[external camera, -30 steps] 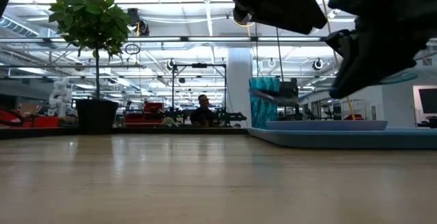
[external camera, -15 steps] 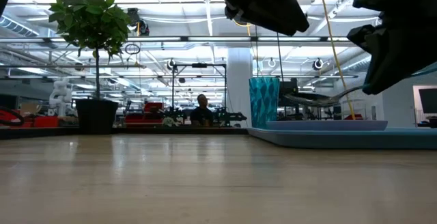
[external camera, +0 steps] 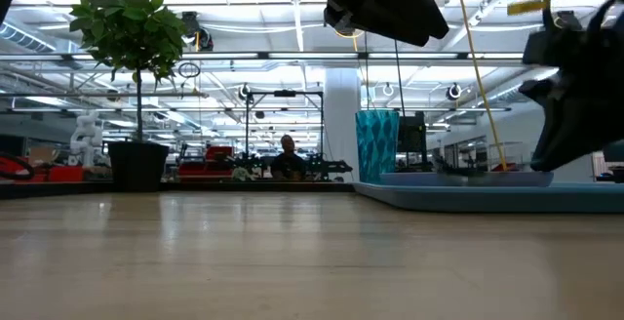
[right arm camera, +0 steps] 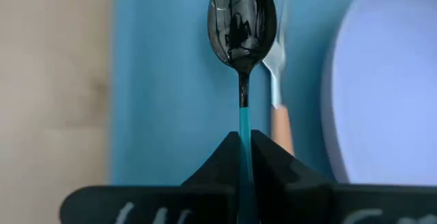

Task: Pick and place plate/cup/fork/spoon on tray
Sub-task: Put the blue spoon on the blue table tray under the brown fork, then return to Home Position

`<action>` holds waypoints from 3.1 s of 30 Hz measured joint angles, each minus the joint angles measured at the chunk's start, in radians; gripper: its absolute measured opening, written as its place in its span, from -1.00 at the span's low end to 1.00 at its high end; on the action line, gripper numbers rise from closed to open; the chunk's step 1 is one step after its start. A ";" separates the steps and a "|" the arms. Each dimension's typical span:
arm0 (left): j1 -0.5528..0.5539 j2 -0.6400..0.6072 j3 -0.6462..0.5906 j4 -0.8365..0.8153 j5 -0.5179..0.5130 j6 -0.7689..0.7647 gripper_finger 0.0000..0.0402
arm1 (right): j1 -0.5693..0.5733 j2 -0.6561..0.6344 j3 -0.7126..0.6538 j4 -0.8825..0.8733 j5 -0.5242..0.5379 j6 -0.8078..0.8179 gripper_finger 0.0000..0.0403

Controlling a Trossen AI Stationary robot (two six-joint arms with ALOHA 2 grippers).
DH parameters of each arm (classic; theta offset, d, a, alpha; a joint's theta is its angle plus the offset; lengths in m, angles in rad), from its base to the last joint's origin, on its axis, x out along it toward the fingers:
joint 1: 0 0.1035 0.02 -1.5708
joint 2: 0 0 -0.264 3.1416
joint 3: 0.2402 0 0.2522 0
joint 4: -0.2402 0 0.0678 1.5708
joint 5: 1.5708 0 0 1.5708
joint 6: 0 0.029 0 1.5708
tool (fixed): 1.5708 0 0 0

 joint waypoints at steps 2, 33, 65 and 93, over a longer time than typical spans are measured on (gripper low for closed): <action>0.001 0.000 0.000 0.013 0.000 -0.001 -0.13 | -0.021 0.000 -0.038 0.034 0.000 -0.010 -0.96; -0.031 0.002 0.000 0.025 0.000 -0.021 -0.13 | -0.169 0.001 -0.127 0.258 -0.213 -0.246 -0.96; -0.024 -0.021 -0.001 -0.036 -0.108 0.030 -0.13 | -0.180 -0.004 -0.027 0.259 -0.212 -0.245 -0.69; 0.058 -0.631 -0.711 0.036 -0.307 -0.086 -0.92 | -0.176 -0.582 -0.021 0.279 -0.156 -0.587 -1.00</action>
